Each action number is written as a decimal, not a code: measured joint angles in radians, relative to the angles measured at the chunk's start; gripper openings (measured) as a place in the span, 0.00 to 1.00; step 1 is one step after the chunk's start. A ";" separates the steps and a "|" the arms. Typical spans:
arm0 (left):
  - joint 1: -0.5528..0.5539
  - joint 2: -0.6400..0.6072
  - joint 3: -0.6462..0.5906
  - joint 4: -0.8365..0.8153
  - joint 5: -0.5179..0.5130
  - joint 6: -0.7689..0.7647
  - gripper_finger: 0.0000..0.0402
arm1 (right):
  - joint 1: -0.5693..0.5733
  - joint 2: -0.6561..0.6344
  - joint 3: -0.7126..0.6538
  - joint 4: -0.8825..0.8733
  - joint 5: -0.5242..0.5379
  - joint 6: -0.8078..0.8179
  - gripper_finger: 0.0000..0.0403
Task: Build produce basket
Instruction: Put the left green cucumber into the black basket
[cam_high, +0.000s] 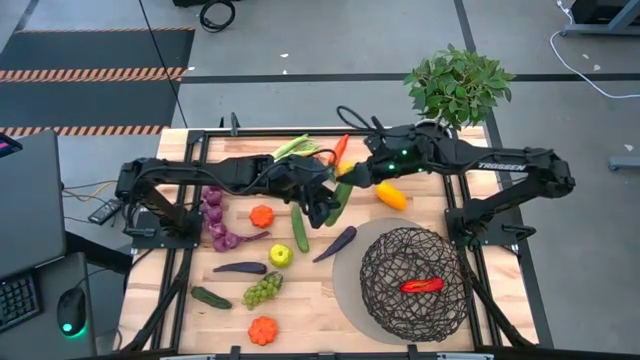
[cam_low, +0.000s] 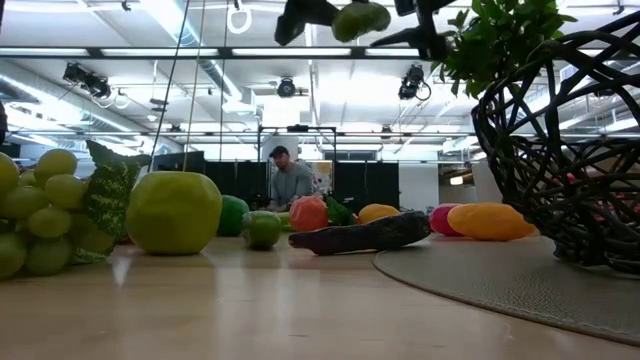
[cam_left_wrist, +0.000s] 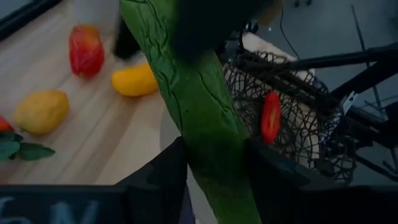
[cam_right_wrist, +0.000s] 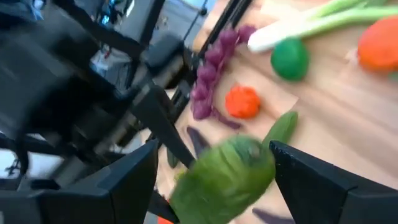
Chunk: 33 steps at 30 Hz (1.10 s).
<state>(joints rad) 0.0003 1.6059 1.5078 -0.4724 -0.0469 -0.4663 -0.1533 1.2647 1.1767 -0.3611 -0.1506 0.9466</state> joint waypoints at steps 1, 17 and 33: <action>0.000 -0.005 0.000 -0.005 -0.006 -0.002 0.39 | 0.003 0.005 0.000 -0.002 -0.008 0.000 0.77; -0.005 -0.033 0.000 -0.023 -0.045 -0.021 0.39 | 0.015 0.009 0.000 0.012 -0.006 -0.072 0.42; 0.018 -0.078 0.001 -0.133 -0.103 -0.044 0.55 | 0.012 -0.005 0.000 -0.048 -0.069 -0.142 0.24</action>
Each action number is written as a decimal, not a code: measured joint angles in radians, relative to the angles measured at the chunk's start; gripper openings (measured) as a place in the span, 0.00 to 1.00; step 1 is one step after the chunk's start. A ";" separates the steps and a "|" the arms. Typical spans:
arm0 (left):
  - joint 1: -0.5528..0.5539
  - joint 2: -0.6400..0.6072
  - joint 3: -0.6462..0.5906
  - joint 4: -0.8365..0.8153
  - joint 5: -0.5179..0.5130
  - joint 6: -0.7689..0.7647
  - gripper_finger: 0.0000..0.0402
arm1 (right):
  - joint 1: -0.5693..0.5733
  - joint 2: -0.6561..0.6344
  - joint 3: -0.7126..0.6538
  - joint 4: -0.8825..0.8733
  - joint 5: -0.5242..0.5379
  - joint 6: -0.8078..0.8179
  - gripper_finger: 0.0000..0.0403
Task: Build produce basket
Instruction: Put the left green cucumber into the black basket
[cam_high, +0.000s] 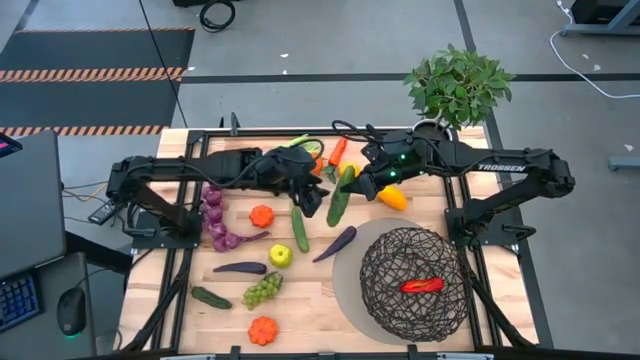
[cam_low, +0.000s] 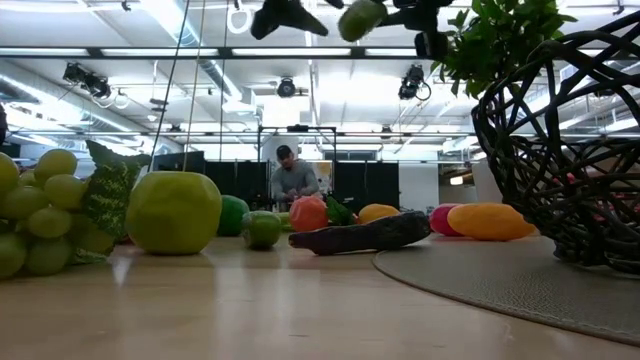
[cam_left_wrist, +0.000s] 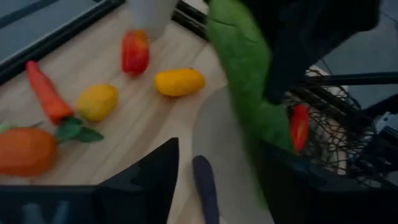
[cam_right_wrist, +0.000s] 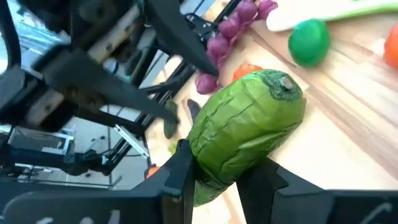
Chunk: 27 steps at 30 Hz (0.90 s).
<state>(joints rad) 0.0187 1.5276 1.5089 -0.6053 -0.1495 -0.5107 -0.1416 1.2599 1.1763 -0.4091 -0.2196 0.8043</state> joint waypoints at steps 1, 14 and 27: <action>0.004 -0.011 -0.001 -0.043 0.001 0.000 0.57 | -0.002 -0.005 0.000 -0.023 -0.003 0.000 0.24; 0.108 -0.162 -0.001 -0.550 -0.014 -0.088 0.64 | 0.060 -0.147 0.000 -0.491 -0.200 0.097 0.27; 0.110 -0.182 -0.002 -0.782 -0.061 -0.210 0.62 | 0.225 -0.168 0.000 -0.815 -0.197 0.220 0.28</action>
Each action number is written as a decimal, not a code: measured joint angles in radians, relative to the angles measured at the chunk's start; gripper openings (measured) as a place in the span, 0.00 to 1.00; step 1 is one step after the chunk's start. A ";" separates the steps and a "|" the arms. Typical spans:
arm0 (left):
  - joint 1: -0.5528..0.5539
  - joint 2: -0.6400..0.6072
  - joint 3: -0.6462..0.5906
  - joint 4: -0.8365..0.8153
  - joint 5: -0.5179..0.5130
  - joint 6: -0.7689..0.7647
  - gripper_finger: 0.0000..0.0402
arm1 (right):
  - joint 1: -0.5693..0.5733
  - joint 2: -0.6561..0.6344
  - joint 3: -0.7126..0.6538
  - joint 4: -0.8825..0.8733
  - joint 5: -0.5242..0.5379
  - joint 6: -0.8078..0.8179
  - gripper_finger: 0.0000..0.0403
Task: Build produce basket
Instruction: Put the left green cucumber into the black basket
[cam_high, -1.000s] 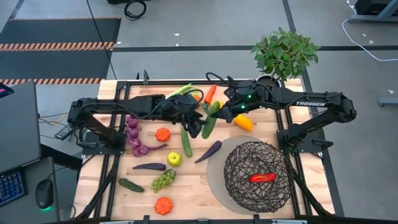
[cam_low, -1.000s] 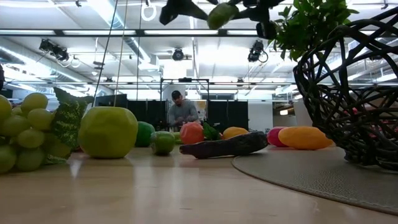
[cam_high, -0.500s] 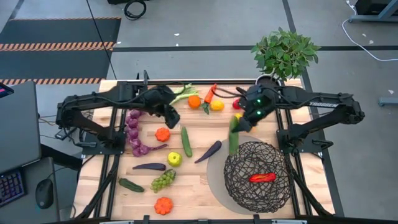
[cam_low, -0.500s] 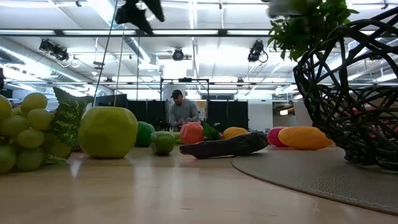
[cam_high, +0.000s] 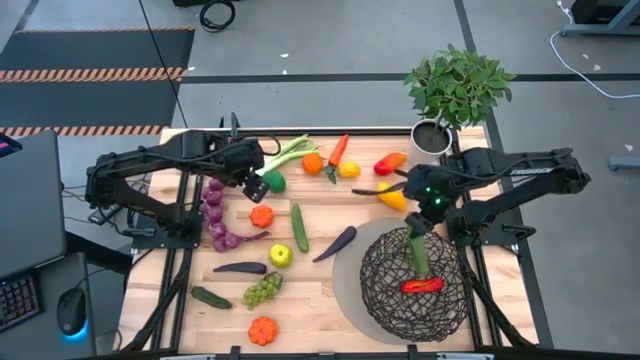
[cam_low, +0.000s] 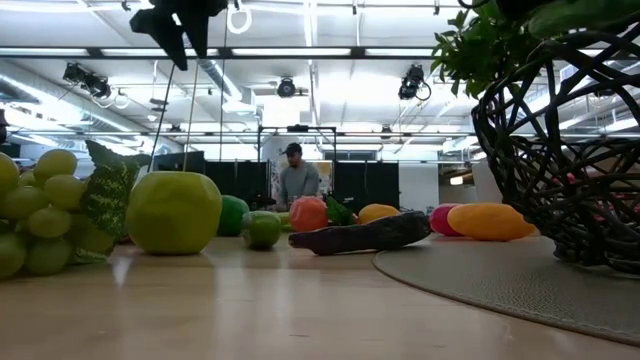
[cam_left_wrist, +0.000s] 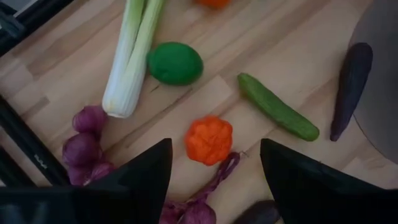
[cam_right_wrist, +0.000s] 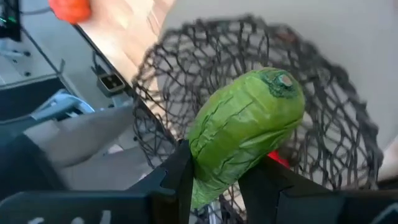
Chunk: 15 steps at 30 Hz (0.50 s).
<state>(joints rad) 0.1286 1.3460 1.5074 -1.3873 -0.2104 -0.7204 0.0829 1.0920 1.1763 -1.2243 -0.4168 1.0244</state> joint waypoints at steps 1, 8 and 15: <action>-0.009 0.000 0.000 -0.002 0.000 0.008 0.62 | 0.014 0.002 0.000 0.000 0.000 0.012 0.28; -0.081 0.000 -0.006 -0.122 -0.014 0.103 0.62 | 0.105 0.018 0.000 0.016 -0.001 0.117 0.29; -0.123 -0.009 -0.039 -0.142 -0.016 0.115 0.62 | 0.179 0.047 0.000 0.065 0.001 0.225 0.30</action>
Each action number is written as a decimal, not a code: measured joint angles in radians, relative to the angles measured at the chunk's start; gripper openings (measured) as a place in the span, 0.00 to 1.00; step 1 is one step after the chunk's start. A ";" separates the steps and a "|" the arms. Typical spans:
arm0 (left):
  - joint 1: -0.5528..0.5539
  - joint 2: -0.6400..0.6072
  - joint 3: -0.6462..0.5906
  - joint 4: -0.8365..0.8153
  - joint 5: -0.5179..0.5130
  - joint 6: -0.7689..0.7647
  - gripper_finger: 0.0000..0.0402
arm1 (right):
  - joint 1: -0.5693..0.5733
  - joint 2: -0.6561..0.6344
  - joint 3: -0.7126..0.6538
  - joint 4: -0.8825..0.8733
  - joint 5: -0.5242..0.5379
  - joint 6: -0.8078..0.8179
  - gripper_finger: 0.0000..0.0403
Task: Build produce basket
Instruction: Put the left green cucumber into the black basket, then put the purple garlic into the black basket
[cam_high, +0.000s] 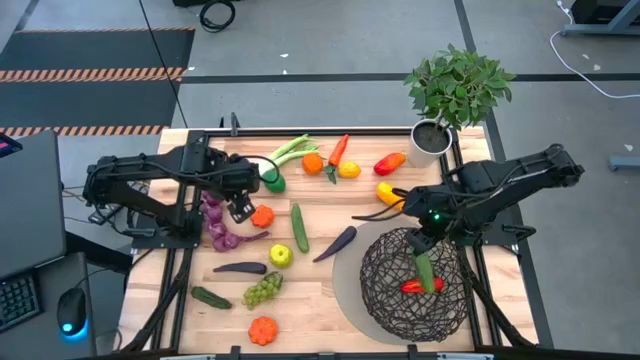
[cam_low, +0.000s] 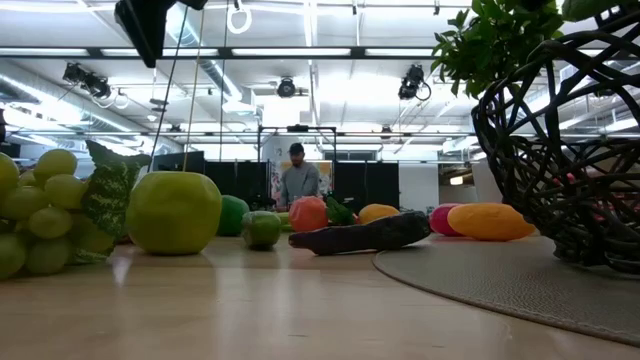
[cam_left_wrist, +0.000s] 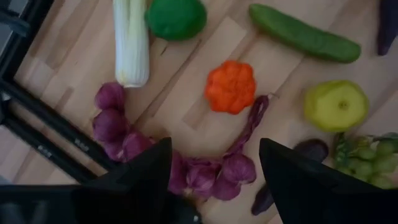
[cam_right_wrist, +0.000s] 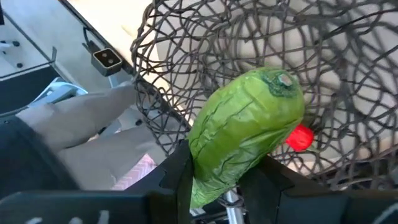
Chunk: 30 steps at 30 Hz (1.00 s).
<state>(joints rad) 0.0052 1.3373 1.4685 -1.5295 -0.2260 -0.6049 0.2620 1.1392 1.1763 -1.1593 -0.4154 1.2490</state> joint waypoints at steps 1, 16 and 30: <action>-0.004 0.001 -0.003 0.003 -0.001 0.006 0.62 | 0.009 0.006 0.000 0.018 0.005 0.017 0.31; -0.162 -0.068 -0.004 0.000 -0.224 0.068 0.60 | 0.154 0.160 0.000 0.092 0.107 0.274 0.67; -0.235 -0.265 -0.310 0.122 -0.041 -0.019 0.47 | 0.177 0.192 0.000 0.192 0.102 0.230 0.78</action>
<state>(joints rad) -0.2298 1.0721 1.1586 -1.4079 -0.2673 -0.6238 0.4393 1.3314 1.1763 -0.9672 -0.3138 1.4793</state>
